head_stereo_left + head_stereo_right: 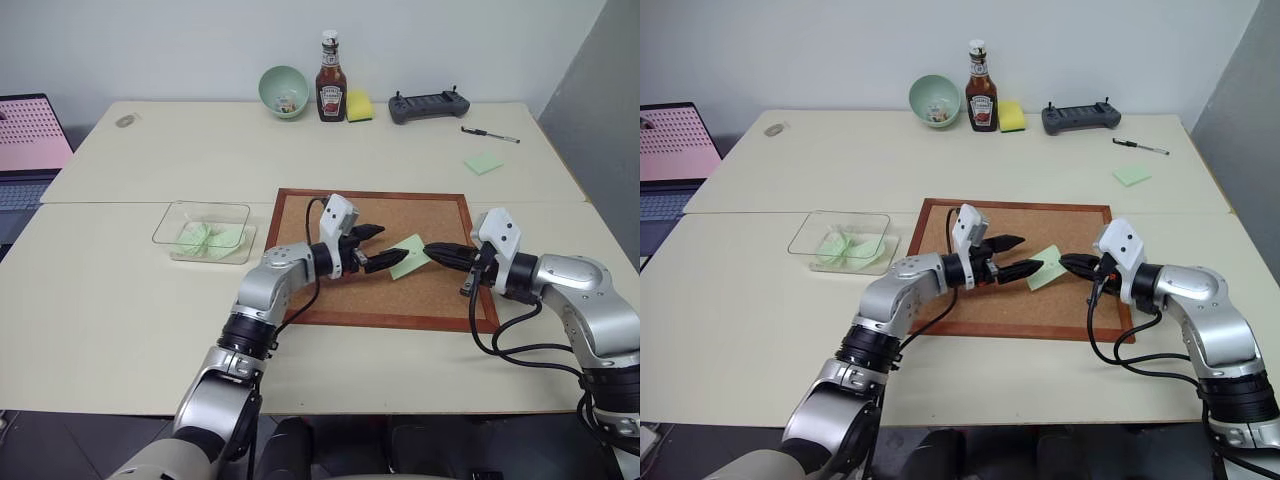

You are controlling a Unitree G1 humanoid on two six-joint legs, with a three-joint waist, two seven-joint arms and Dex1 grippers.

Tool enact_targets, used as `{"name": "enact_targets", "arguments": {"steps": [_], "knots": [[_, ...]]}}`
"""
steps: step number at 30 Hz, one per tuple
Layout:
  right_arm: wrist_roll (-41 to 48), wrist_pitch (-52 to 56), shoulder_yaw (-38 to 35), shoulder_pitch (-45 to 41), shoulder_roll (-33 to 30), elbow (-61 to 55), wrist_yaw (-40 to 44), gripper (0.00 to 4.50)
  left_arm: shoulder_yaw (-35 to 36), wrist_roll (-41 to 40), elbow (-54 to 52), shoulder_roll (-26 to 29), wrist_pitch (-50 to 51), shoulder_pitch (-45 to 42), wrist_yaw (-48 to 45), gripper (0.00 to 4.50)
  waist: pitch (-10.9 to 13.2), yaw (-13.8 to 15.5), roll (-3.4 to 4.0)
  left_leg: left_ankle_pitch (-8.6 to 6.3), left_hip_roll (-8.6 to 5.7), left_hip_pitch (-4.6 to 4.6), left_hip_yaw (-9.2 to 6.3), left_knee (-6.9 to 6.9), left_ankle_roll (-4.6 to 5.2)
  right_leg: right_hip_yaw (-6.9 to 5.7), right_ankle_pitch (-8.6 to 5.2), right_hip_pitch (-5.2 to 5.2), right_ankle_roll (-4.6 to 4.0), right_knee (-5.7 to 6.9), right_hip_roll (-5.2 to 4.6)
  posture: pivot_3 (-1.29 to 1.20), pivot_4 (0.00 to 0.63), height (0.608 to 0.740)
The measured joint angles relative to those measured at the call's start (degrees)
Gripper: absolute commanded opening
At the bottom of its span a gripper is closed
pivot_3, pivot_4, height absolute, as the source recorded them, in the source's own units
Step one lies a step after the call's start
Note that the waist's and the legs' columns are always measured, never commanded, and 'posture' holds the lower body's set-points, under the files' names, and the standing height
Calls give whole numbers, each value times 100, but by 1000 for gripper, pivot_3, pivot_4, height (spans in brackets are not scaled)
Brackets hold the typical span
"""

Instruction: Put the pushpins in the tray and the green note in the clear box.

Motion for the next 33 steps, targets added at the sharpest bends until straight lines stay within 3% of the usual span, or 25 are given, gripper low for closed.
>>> {"name": "enact_targets", "arguments": {"steps": [9,23,33], "knots": [[-156,-291,167,-163,-76,-113,76,0,-215,-23,49,-8,442,-8,-539,4459,0,-1,-1,0,0,-2,-1,1,0,-1,0,-1,0,1,0,0,150,740],[-202,-368,208,-173,-76,-113,84,0,2,-20,540,-160,373,-193,-484,4459,0,-2,-1,0,0,-2,-2,3,0,-2,0,-1,0,2,0,0,150,740],[-201,-363,218,-176,-74,-149,77,0,-153,-207,20,-215,877,-8,-754,2671,0,-3,-1,0,0,-2,-2,3,0,-1,0,-1,0,3,0,0,150,740]]}}
